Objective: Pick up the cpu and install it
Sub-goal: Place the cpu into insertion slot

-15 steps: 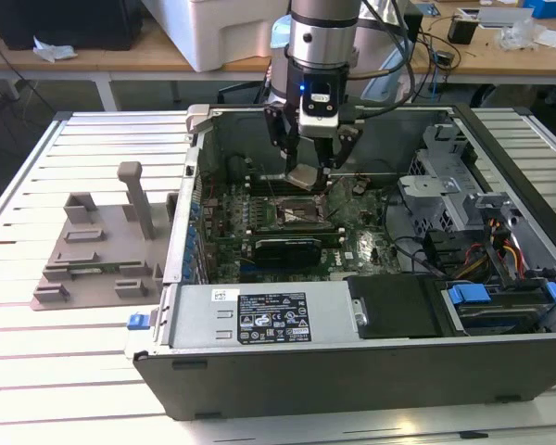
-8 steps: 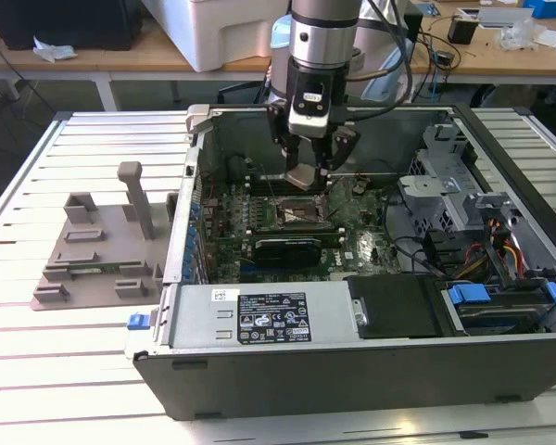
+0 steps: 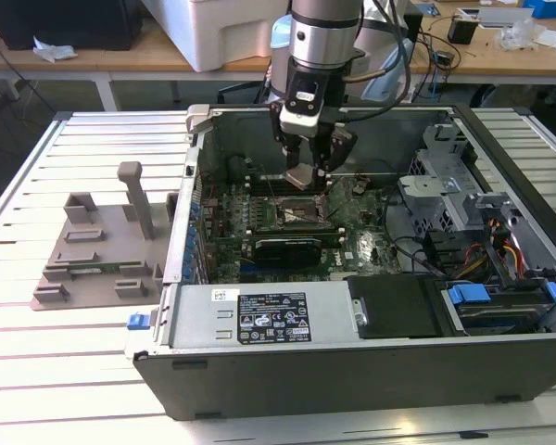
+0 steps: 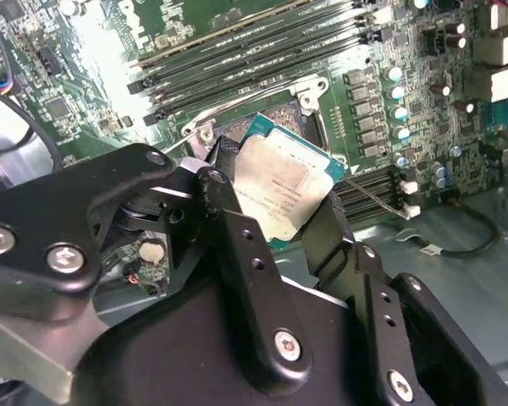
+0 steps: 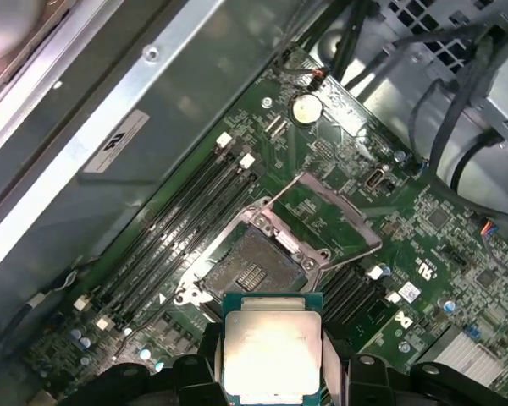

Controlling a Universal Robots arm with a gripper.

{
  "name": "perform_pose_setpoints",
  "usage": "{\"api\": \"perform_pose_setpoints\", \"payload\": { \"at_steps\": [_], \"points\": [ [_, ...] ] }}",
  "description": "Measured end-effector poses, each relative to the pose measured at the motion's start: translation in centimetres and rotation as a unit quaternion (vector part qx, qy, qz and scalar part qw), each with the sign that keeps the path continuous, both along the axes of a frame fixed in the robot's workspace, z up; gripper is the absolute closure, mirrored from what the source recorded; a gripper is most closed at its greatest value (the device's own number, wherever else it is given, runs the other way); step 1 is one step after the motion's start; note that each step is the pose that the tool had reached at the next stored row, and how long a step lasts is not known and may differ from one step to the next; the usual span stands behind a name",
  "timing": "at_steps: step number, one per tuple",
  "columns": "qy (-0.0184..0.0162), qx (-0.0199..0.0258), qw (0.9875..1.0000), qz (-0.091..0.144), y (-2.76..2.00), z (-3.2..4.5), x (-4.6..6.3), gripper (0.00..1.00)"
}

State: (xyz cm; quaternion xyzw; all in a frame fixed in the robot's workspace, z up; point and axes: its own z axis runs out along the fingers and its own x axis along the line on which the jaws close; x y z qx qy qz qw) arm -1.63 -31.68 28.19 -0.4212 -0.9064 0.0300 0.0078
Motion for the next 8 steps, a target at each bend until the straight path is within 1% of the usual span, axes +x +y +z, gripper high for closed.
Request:
{"api": "perform_pose_setpoints", "payload": {
  "at_steps": [3, 6, 8],
  "points": [
    [0.0000, 0.0000, 0.9999, -0.017, 0.00, 0.00, 0.00, 0.45],
    [0.0000, -0.0001, 0.9994, -0.035, 0.00, 0.00, 0.00, 0.45],
    [0.0000, -0.0001, 0.9987, -0.051, 0.00, 0.00, 0.00, 0.45]
  ]
}}
